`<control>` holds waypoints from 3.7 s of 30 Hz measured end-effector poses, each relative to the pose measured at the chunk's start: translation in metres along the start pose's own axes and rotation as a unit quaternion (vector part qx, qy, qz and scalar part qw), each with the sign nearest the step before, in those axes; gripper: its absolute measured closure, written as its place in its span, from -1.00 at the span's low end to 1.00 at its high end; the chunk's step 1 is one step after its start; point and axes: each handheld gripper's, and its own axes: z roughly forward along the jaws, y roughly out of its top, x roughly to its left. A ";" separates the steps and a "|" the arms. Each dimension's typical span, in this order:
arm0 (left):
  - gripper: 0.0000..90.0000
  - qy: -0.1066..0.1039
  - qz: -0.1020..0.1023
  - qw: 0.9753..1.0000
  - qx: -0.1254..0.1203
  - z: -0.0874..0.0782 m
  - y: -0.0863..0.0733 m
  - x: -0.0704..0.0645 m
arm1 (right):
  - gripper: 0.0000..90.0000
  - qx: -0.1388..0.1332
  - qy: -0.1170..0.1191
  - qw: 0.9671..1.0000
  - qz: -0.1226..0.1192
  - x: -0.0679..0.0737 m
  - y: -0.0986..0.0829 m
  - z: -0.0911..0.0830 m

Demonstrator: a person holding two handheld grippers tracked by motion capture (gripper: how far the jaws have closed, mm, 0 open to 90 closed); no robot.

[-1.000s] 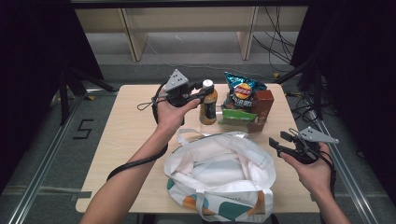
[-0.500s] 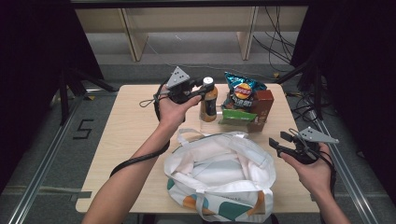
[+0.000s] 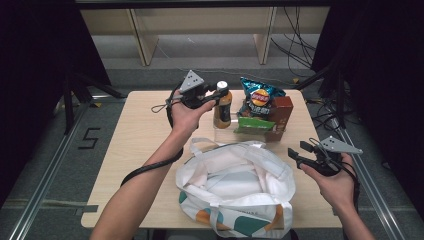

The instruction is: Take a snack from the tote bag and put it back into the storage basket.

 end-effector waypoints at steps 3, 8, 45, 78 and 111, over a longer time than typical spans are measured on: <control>0.31 0.002 -0.002 1.000 0.002 0.002 -0.002 0.002 | -0.01 -0.001 0.001 1.000 -0.010 -0.002 0.000 0.000; 0.31 0.007 -0.001 1.000 0.004 0.004 -0.005 0.004 | -0.01 0.006 -0.002 1.000 0.001 0.000 -0.001 -0.001; 0.31 0.017 -0.004 1.000 0.019 0.024 -0.014 0.011 | -0.01 0.007 0.000 1.000 -0.009 0.000 -0.003 0.001; 0.31 0.025 -0.007 0.999 0.043 0.032 -0.029 0.014 | -0.02 0.015 0.002 1.000 -0.001 0.002 -0.004 0.001; 0.31 0.025 -0.003 0.997 0.074 0.034 -0.050 0.014 | -0.02 0.017 0.005 1.000 -0.002 0.002 -0.006 0.003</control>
